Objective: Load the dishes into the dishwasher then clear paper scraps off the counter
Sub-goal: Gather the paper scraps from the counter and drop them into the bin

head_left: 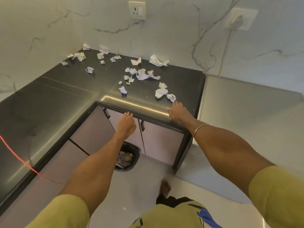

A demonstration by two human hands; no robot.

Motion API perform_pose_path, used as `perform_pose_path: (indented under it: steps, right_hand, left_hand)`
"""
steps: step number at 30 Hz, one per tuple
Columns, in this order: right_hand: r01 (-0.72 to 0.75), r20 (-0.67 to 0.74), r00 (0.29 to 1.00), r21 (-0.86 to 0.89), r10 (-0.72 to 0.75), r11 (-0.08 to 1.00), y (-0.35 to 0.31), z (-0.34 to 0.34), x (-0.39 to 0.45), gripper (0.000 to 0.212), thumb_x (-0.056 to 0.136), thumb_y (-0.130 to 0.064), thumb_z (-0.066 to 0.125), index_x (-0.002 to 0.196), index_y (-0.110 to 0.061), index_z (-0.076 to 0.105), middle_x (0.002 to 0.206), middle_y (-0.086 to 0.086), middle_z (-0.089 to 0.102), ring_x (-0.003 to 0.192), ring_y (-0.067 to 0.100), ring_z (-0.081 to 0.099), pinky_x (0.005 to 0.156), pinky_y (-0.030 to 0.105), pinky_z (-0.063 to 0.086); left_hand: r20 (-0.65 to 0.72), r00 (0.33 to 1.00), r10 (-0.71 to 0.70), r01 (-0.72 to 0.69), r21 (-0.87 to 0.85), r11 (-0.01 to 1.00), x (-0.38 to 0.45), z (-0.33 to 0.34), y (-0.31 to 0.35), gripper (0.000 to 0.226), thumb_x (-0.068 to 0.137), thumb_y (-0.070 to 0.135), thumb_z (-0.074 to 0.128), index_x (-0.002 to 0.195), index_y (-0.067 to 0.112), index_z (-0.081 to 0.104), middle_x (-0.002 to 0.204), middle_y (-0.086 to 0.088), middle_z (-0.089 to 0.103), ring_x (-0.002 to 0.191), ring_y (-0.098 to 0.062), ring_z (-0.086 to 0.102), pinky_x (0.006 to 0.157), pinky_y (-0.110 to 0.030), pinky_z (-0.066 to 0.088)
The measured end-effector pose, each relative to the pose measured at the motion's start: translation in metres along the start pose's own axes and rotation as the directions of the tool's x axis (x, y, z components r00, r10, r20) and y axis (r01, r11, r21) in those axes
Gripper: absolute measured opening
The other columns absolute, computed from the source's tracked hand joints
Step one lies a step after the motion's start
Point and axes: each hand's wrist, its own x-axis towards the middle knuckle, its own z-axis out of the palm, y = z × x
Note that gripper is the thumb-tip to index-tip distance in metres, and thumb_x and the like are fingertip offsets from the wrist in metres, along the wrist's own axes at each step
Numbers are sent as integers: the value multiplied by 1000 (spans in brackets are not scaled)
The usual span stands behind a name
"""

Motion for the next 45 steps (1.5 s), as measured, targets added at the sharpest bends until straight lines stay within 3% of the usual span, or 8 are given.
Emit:
perform_pose_path:
  steps: [12, 15, 18, 25, 30, 36, 40, 45]
  right_hand:
    - [-14, -31, 999, -12, 14, 1000, -13, -19, 127, 72, 96, -38, 50, 151, 0, 22, 159, 17, 21, 146, 35, 21, 113, 51, 29]
    - [-35, -1, 999, 63, 35, 997, -15, -10, 139, 75, 95, -33, 53, 152, 1, 18, 161, 18, 17, 148, 34, 17, 116, 47, 26]
    - [-79, 12, 997, 118, 78, 990, -13, -1, 149, 66, 89, -19, 57, 145, 1, 29, 153, 19, 31, 141, 37, 34, 110, 42, 34]
    - [-199, -79, 975, 119, 209, 973, -5, 10, 157, 29, 85, -2, 53, 114, -3, 54, 118, 18, 61, 108, 38, 59, 88, 41, 48]
    - [-323, -95, 940, 75, 329, 944, -8, 8, 164, 22, 85, -10, 59, 105, -7, 66, 107, 16, 68, 99, 37, 64, 83, 39, 51]
    - [-374, -154, 909, 112, 388, 921, -13, 17, 163, 23, 83, -24, 62, 103, -17, 69, 99, 11, 69, 92, 37, 66, 77, 40, 53]
    - [-393, -190, 859, 352, 476, 849, -18, 5, 172, 26, 85, -34, 64, 86, -10, 74, 80, 10, 70, 76, 31, 67, 64, 29, 47]
    - [-280, -370, 748, 576, 551, 768, -32, -18, 184, 23, 94, -27, 61, 92, -8, 73, 75, 1, 67, 65, 11, 57, 57, 16, 36]
  left_hand:
    - [-52, 998, -19, 16, -56, 998, 123, -17, -8, 35, 103, 12, 34, 126, -4, 54, 135, -20, 52, 126, -34, 46, 105, -42, 36]
    - [-85, 996, -9, 5, -39, 999, 141, -12, -17, 28, 101, 14, 36, 97, 2, 61, 106, -15, 62, 99, -35, 59, 82, -42, 45]
    - [-82, 996, -30, 26, -56, 998, 166, -7, -21, 30, 97, 15, 39, 71, 10, 52, 73, -6, 59, 66, -29, 58, 65, -41, 50]
    - [69, 994, 86, -79, -100, 992, 206, 12, -5, 31, 97, 19, 40, 68, 11, 47, 77, -11, 63, 73, -34, 59, 65, -40, 46]
    - [118, 990, 80, -56, -191, 980, 237, 19, -17, 28, 102, 23, 37, 94, 7, 59, 92, -15, 66, 87, -37, 60, 73, -41, 45]
    - [174, 981, 82, -45, -208, 977, 256, 20, -17, 28, 101, 29, 36, 95, 13, 58, 95, -12, 65, 89, -35, 59, 77, -40, 47]
    - [234, 971, 37, 32, -286, 958, 268, 25, -25, 26, 95, 37, 34, 85, 25, 55, 80, -4, 68, 75, -28, 66, 76, -46, 55]
    - [264, 964, -33, 168, -510, 844, 272, 15, -19, 25, 99, 24, 39, 89, 14, 60, 69, -10, 69, 50, -20, 63, 52, -37, 58]
